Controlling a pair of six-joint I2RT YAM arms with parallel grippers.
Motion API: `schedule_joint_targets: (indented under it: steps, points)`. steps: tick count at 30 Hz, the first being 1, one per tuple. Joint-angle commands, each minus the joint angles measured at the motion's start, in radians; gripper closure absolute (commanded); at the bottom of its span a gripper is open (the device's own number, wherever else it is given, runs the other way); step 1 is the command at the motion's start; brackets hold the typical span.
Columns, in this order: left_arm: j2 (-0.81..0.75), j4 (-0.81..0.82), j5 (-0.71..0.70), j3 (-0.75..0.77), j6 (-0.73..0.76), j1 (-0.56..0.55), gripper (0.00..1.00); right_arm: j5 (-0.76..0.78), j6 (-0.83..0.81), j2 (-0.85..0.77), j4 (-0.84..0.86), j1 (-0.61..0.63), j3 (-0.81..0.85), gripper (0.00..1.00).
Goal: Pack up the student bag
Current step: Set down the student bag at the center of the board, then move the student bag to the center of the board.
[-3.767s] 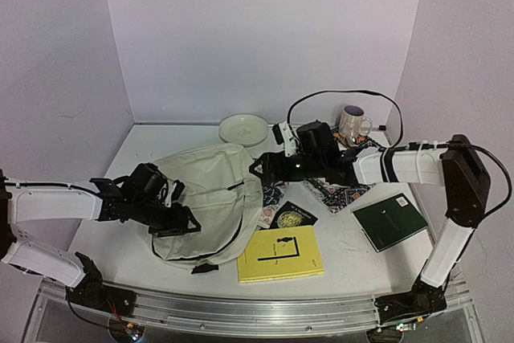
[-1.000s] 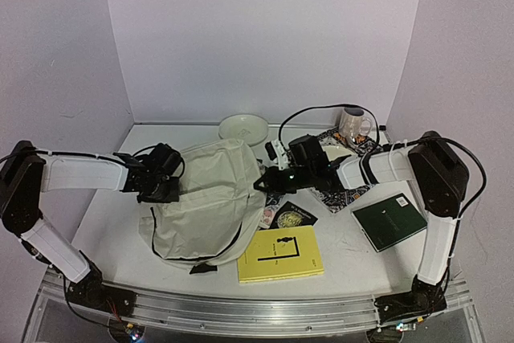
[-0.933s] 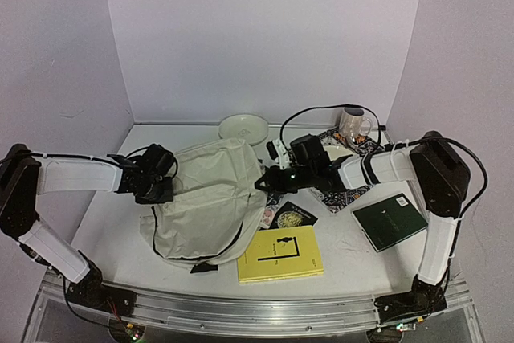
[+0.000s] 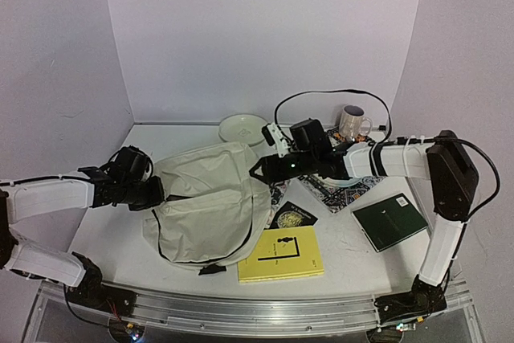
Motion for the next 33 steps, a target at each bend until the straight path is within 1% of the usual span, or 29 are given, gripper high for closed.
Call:
schedule_joint_targets:
  steps: [1, 5, 8, 12, 15, 19, 22, 27, 29, 33]
  points:
    - [-0.044, 0.061, 0.074, -0.005, -0.005, 0.004, 1.00, -0.006, -0.140, -0.015, -0.055, 0.074, 0.106, 0.36]
    - [-0.059, 0.061, 0.087, -0.015, -0.001, 0.004, 1.00, -0.055, -0.177, 0.072, -0.089, 0.117, 0.203, 0.32]
    - [-0.078, 0.059, 0.078, -0.024, 0.010, 0.004, 0.96, -0.082, -0.200, 0.137, -0.117, 0.142, 0.278, 0.31]
    - [-0.090, 0.026, 0.065, 0.000, 0.046, 0.004, 0.81, -0.093, -0.216, 0.209, -0.138, 0.160, 0.332, 0.29]
    - [-0.080, -0.001, 0.066, 0.033, 0.086, 0.004, 0.67, -0.101, -0.227, 0.247, -0.158, 0.166, 0.352, 0.29]
    - [-0.049, -0.033, 0.082, 0.088, 0.150, 0.004, 0.48, -0.118, -0.244, 0.255, -0.178, 0.184, 0.329, 0.31]
    - [-0.018, -0.057, 0.093, 0.123, 0.176, 0.004, 0.38, -0.121, -0.261, 0.236, -0.181, 0.198, 0.280, 0.33]
    - [0.070, -0.081, 0.094, 0.162, 0.199, -0.017, 0.31, -0.099, -0.293, 0.211, -0.184, 0.212, 0.208, 0.36]
    - [0.106, -0.099, 0.060, 0.184, 0.211, -0.057, 0.28, -0.075, -0.339, 0.208, -0.183, 0.214, 0.187, 0.38]
    - [0.194, -0.158, -0.057, 0.244, 0.221, -0.157, 0.24, -0.022, -0.365, 0.200, -0.150, 0.215, 0.147, 0.44]
